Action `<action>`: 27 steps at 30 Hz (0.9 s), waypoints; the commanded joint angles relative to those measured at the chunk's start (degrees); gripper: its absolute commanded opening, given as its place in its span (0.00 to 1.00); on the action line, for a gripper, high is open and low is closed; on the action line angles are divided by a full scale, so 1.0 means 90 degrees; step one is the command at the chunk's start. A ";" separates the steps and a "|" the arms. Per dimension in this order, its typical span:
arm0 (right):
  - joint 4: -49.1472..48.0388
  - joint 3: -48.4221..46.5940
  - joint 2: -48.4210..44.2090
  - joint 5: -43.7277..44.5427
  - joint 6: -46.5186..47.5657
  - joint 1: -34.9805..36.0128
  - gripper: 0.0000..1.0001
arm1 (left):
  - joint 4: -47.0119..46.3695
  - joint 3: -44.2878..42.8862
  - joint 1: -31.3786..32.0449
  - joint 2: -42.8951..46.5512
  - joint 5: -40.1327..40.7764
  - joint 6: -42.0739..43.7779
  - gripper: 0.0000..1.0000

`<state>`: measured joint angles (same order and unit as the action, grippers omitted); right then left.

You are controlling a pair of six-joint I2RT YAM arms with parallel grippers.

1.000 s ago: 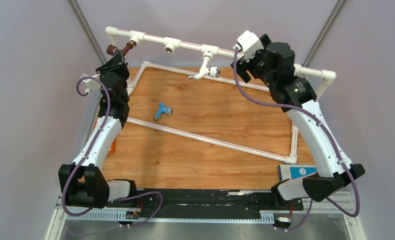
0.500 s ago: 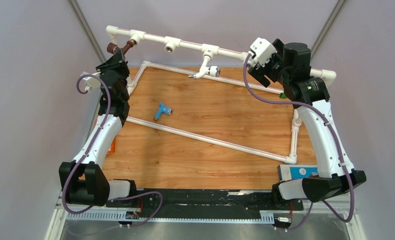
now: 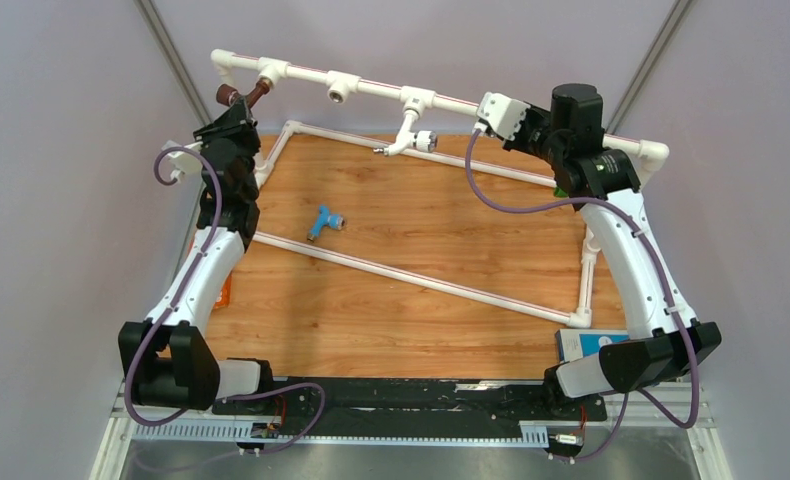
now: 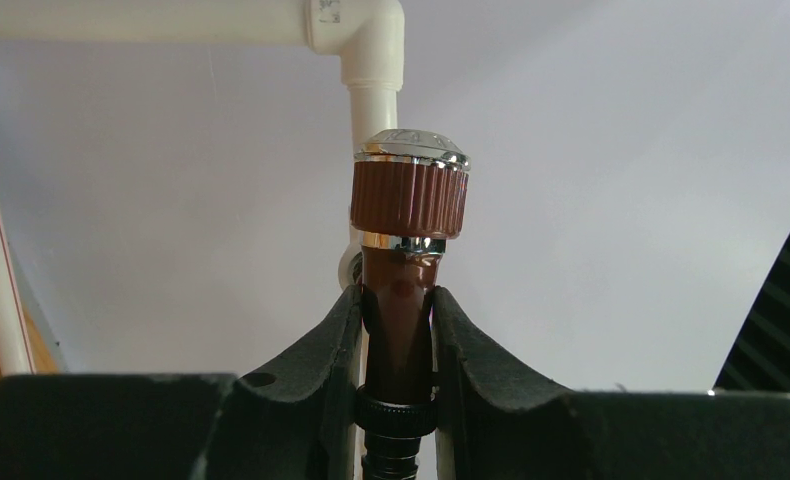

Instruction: Install the water faucets

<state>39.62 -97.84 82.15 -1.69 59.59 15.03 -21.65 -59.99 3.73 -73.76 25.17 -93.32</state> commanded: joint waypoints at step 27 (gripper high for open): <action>-0.0124 0.0412 -0.0163 -0.0525 -0.1358 0.0147 0.00 | -0.0934 0.0122 0.0455 -0.0496 0.0534 -0.0344 0.00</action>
<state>36.93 -95.59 81.14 -2.48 57.93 15.44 -25.28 -59.88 6.28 -76.47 29.93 -94.43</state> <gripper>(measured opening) 0.367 0.329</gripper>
